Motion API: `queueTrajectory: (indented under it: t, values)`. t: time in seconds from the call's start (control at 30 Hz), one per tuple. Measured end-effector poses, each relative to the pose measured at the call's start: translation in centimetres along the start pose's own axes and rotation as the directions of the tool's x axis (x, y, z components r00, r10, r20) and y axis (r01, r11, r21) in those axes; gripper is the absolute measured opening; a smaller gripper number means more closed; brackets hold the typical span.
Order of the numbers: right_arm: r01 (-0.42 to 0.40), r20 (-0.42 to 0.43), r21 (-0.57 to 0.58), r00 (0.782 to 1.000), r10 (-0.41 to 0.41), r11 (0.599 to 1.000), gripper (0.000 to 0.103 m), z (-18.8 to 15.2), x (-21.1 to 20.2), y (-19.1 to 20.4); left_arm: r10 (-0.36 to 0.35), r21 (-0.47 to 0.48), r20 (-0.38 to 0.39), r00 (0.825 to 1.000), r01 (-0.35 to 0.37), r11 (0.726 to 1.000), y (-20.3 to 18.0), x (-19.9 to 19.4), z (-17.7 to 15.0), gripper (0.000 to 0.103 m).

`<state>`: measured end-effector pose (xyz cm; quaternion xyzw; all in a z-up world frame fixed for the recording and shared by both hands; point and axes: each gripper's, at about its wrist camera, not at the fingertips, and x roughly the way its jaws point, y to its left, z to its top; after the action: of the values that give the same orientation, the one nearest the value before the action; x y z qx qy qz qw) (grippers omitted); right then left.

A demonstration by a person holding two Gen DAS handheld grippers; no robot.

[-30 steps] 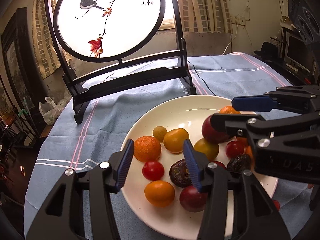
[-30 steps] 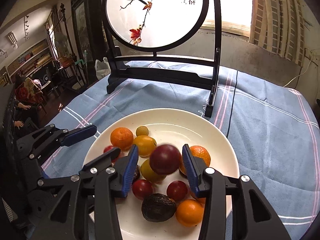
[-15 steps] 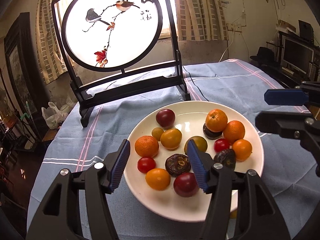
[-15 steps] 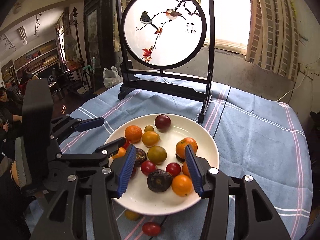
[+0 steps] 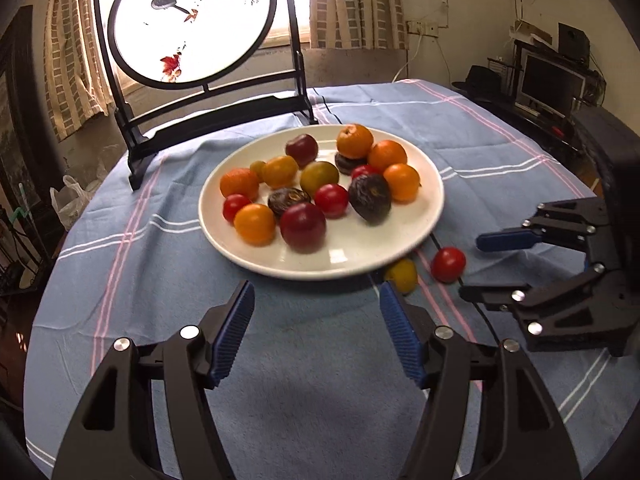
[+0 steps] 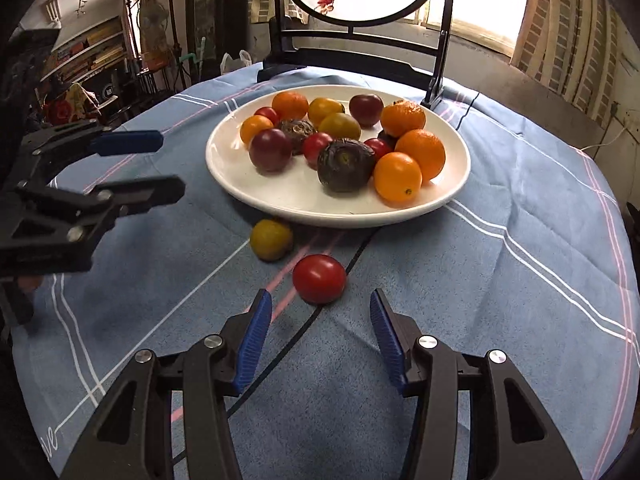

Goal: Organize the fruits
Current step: 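Grasp a red tomato with the right gripper while the left grasps a yellow-green fruit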

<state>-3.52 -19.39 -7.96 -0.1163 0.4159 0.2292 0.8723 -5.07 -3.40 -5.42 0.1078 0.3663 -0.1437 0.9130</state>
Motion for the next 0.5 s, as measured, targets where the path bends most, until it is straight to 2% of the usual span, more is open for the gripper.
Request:
queueTrajectory:
  t: [0.07, 0.13, 0.3, 0.5]
  values:
    - [-0.009, -0.012, 0.000, 1.000, 0.009, 1.000, 0.043, 0.3, 0.9, 0.1, -0.023, 0.007, -0.022, 0.999, 0.023, 1.000, -0.8, 0.4, -0.5, 0.064]
    - [-0.004, -0.023, 0.001, 1.000, 0.004, 1.000, 0.029, 0.5, 1.5, 0.2, -0.042, 0.014, -0.046, 0.998, 0.043, 0.999, -1.7, 1.0, -0.8, 0.064]
    - [-0.014, 0.020, 0.021, 1.000, 0.014, 1.000, 0.028, 0.4, -0.2, -0.6, -0.052, 0.014, -0.070, 0.996, 0.053, 0.998, -3.6, 2.7, -0.4, 0.064]
    - [-0.018, 0.063, 0.066, 0.998, 0.014, 0.998, 0.028, 0.0, -1.5, -2.2, -0.037, -0.044, -0.110, 0.993, 0.032, 0.999, -4.9, 5.4, 0.7, 0.061]
